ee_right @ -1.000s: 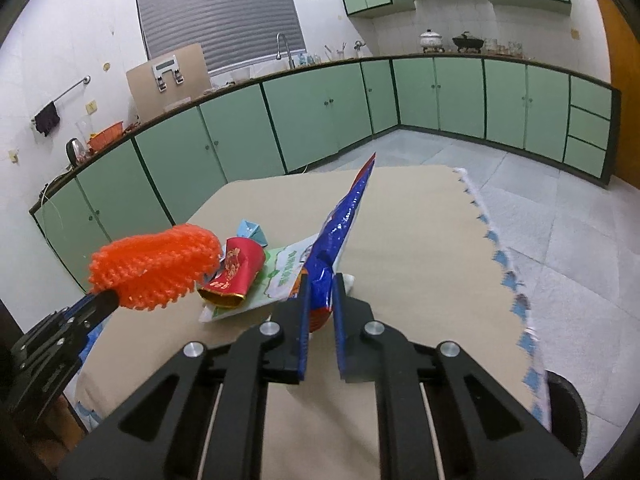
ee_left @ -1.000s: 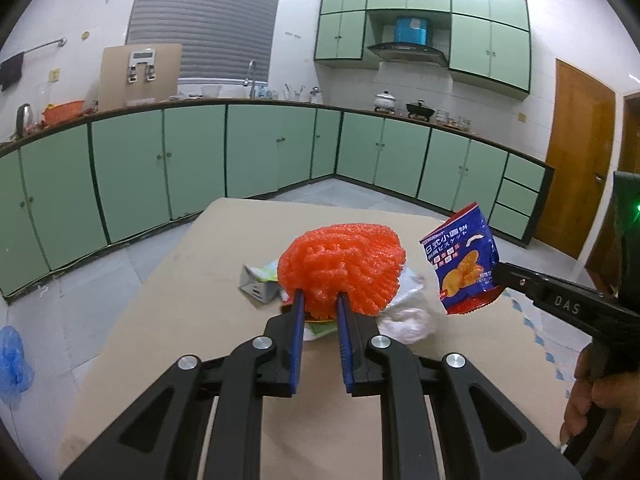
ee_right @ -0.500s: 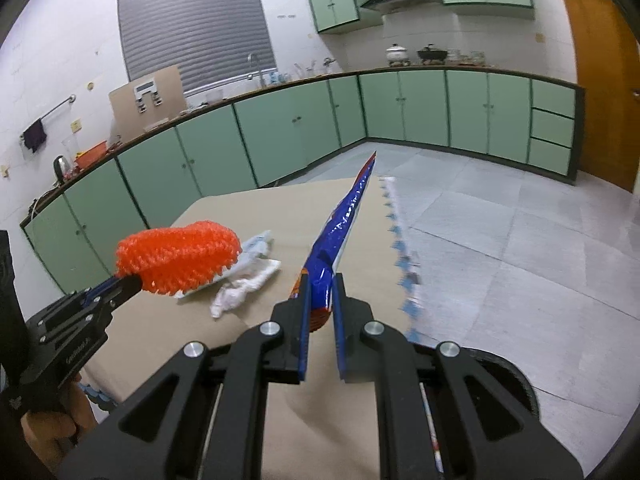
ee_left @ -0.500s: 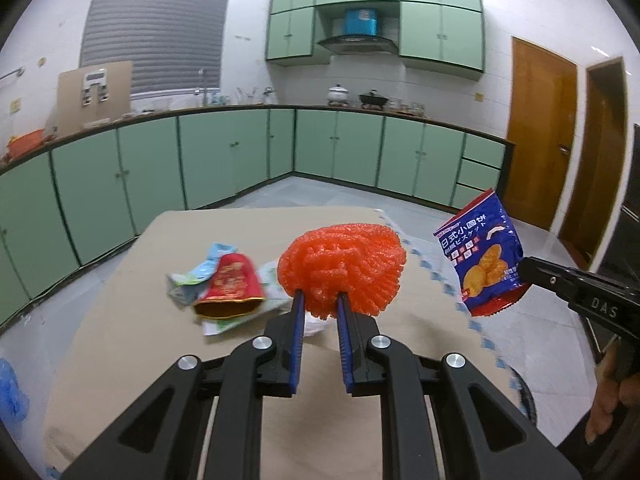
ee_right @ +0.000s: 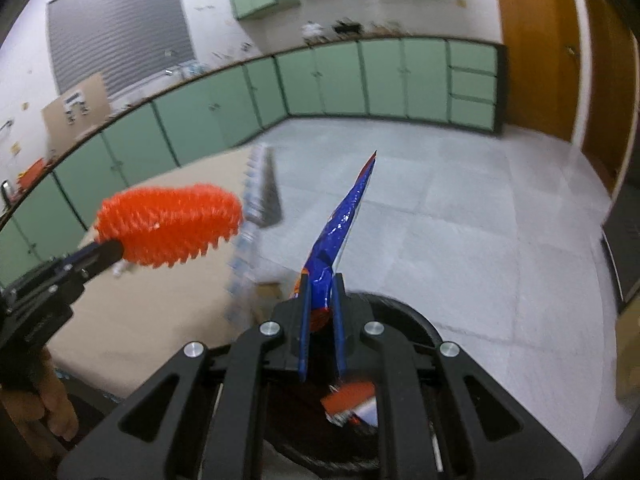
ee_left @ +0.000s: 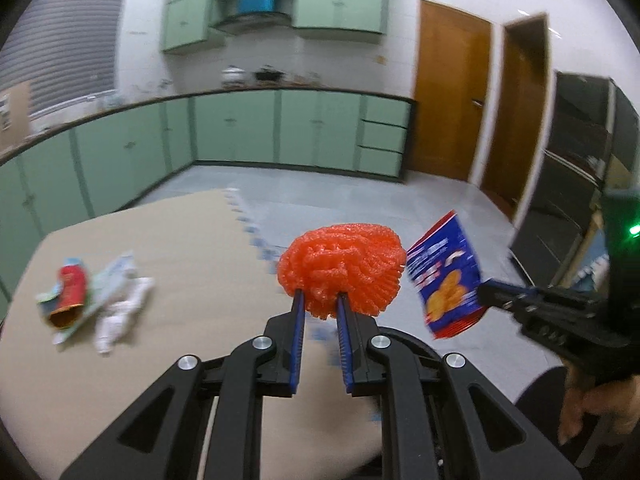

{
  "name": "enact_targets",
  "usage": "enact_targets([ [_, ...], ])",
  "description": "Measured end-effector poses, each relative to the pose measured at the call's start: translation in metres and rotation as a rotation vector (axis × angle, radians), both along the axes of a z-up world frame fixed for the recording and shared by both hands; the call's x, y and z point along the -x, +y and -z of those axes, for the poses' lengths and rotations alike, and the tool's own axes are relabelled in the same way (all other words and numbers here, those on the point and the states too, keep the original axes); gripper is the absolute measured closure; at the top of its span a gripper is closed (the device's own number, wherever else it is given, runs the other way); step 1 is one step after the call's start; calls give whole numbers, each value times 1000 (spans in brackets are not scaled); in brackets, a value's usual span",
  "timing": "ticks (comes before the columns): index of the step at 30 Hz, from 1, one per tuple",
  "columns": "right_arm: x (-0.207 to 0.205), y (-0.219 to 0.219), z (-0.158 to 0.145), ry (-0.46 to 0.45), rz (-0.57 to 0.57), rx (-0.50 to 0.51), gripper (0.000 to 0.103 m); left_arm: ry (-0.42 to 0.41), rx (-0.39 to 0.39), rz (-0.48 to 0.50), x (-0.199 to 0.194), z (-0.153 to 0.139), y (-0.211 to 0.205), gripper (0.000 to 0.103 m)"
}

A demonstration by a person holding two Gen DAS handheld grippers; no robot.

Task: Collect trash
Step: 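Drop the blue chip bag into the black bin with the right gripper, then move the right gripper back over the remaining trash on the table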

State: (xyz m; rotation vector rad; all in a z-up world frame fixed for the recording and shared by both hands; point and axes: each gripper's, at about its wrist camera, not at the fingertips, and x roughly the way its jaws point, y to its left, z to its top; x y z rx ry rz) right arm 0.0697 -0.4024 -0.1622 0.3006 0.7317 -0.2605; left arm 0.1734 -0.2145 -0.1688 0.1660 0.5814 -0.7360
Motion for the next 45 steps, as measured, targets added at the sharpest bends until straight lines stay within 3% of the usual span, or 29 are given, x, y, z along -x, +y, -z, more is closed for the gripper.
enact_targets([
  [5,13,-31,37,78,52,-71,94,43,-65,96,11,26,-53,87],
  [12,9,-36,81,182,30,-140,93,124,-172,130,21,76,-84,87],
  [15,1,-36,89,214,31,-154,85,145,-205,128,19,89,-91,76],
  [16,-1,-36,91,215,33,-158,74,147,-208,125,19,92,-90,70],
  [18,-1,-38,89,206,40,-152,65,149,-214,113,17,96,-89,65],
  [21,-1,-40,80,185,43,-146,65,151,-218,99,14,97,-85,63],
  [28,-4,-31,41,95,19,-112,65,89,-156,22,13,65,-45,50],
  [35,-28,17,1,7,-109,-83,64,5,-81,-192,-6,23,53,39],
  [42,-65,72,-21,-38,-236,-85,64,-13,-60,-364,-31,9,132,37],
  [45,-80,95,-33,-55,-288,-76,62,-39,-52,-425,-38,5,156,27],
])
